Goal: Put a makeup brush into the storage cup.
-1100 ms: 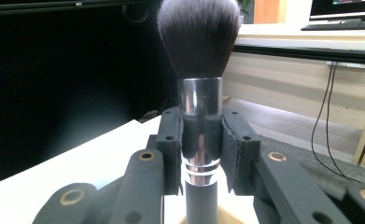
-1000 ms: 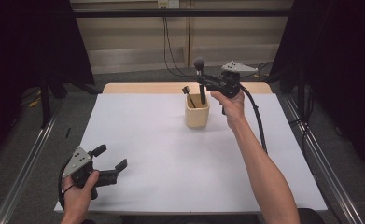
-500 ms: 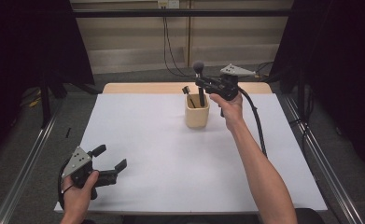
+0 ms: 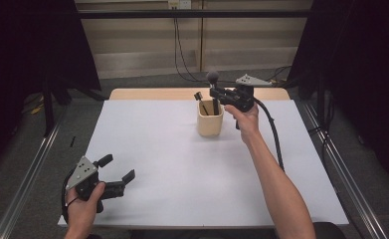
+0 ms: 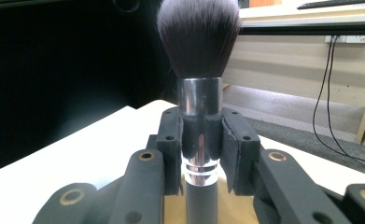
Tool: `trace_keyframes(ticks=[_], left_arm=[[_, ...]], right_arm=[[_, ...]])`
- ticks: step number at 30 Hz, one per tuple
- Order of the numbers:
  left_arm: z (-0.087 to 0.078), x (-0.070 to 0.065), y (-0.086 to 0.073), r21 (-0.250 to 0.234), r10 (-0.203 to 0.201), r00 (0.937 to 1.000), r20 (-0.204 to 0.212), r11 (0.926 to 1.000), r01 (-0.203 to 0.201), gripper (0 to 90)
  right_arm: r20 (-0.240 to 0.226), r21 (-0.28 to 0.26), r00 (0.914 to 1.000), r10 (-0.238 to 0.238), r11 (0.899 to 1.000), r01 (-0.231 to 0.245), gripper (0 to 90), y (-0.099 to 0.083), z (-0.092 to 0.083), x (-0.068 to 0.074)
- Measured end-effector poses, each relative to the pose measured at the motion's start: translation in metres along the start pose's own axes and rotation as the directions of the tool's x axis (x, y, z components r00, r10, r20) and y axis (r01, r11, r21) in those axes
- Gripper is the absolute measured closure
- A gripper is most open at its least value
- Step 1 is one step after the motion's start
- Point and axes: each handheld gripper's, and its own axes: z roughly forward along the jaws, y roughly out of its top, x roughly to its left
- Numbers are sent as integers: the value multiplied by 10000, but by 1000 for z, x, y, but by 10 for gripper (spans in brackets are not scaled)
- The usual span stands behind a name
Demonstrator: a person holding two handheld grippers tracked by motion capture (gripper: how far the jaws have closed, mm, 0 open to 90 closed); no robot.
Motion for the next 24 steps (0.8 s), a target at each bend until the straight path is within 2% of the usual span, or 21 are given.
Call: trace_keyframes(ticks=[24], left_arm=[[0, 0, 0, -8, 17, 10000, 16, 10000, -17, 26]], right_arm=[[55, 340, 9998, 206, 9992, -207, 711, -21, 3, -6]])
